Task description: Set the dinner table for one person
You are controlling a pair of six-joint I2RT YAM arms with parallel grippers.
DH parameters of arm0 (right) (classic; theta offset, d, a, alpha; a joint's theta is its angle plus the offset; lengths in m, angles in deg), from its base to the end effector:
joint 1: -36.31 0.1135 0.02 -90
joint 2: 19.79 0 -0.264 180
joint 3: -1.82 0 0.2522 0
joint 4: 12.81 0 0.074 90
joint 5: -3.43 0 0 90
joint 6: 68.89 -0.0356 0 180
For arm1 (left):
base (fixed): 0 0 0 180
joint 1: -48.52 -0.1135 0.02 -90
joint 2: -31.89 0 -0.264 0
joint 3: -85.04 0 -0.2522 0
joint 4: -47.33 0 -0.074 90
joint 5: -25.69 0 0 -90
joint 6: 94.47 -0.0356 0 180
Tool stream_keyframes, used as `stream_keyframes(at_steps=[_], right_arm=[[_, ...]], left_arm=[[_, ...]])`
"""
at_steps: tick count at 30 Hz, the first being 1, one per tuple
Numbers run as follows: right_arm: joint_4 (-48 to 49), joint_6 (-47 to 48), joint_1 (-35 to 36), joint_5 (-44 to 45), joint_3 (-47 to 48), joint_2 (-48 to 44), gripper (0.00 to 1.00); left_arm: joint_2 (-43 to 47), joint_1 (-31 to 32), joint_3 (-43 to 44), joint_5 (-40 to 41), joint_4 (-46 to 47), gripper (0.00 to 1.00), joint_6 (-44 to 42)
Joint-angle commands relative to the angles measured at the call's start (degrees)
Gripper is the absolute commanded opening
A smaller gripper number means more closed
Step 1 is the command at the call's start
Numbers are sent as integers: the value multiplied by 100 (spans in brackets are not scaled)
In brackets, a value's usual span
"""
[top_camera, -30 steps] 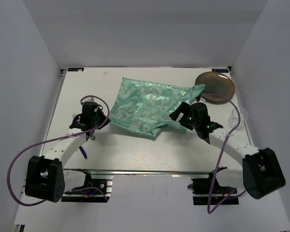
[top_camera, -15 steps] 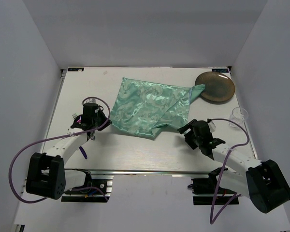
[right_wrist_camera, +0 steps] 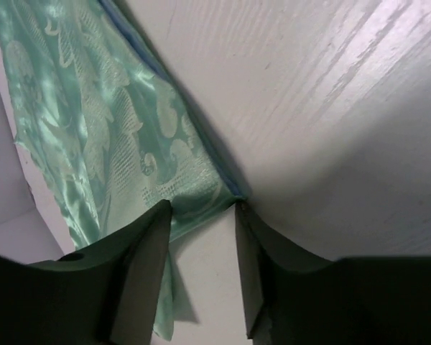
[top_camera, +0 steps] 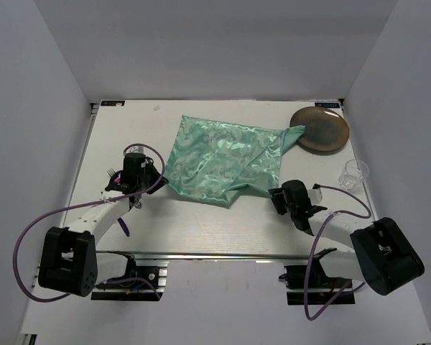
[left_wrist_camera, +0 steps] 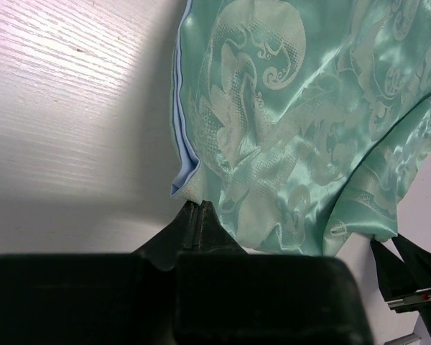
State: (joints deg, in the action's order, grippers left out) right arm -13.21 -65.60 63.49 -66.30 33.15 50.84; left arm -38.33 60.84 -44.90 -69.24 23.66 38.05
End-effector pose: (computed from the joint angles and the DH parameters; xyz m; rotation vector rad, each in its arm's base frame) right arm 0.1927 0.0851 0.1342 1.3067 1.8968 0.6794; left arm 0.2401 -0.0556 0.1992 -0.5838 2.3329 -0.5638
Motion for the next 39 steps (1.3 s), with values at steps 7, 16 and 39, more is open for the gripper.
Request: stream_keyframes(at_steps=[7, 16, 39], right_arm=[[-378, -101, -19, 741, 19, 127, 16], [-1510, 2031, 7, 899, 1090, -1673, 0], [-4176, 5208, -81, 320, 6909, -1044, 0]], left_arm=[[157, -19, 18, -26, -28, 0, 28], [596, -80, 1045, 168, -888, 0, 142], [563, -89, 4728, 1055, -2261, 0, 1883]])
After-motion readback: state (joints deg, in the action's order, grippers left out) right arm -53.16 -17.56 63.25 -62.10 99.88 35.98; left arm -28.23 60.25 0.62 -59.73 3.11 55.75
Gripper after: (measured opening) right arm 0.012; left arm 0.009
